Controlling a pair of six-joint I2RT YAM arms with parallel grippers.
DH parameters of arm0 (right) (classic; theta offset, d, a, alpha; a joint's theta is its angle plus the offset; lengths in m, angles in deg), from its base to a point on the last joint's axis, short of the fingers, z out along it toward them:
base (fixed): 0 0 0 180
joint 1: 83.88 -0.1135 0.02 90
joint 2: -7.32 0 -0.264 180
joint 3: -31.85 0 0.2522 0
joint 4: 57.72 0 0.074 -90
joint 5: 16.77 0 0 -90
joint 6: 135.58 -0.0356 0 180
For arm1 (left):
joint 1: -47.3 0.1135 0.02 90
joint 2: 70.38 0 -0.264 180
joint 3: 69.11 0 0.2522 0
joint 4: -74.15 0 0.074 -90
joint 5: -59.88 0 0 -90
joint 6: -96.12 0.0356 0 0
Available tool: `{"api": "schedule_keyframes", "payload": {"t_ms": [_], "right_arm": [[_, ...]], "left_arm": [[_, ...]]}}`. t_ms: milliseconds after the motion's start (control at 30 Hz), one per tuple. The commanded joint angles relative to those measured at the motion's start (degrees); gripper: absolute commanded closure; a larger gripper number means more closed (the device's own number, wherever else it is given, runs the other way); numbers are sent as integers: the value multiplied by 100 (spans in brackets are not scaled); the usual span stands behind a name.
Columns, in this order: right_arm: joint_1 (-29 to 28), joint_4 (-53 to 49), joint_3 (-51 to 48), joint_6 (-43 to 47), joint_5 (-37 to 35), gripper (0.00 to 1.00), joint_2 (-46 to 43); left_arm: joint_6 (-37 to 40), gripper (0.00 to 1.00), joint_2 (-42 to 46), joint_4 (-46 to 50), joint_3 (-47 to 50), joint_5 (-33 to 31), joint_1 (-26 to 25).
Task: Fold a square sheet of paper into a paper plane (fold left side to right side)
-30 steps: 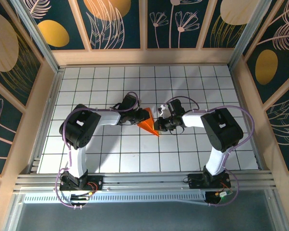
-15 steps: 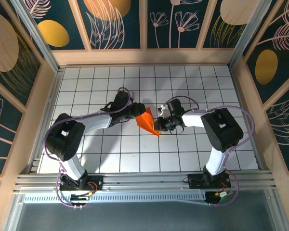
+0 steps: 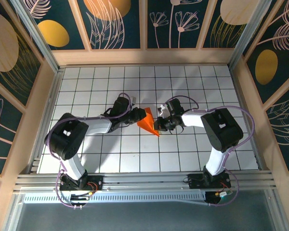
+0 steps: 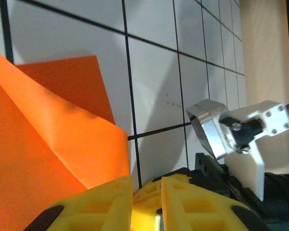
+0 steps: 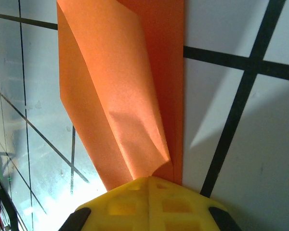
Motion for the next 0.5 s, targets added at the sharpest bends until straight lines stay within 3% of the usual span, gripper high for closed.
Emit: {"api": "schedule_keyframes", "payload": {"t_ms": [0,467], "right_arm": [[7,-694,-131,99,-899,100,308],[-30,-839,-29,107,-1070,100,363]], "left_arm": [[-154,78,-322,-358,-143,296,-62],[-228,79,-964,-482,-457,403,-253]]}}
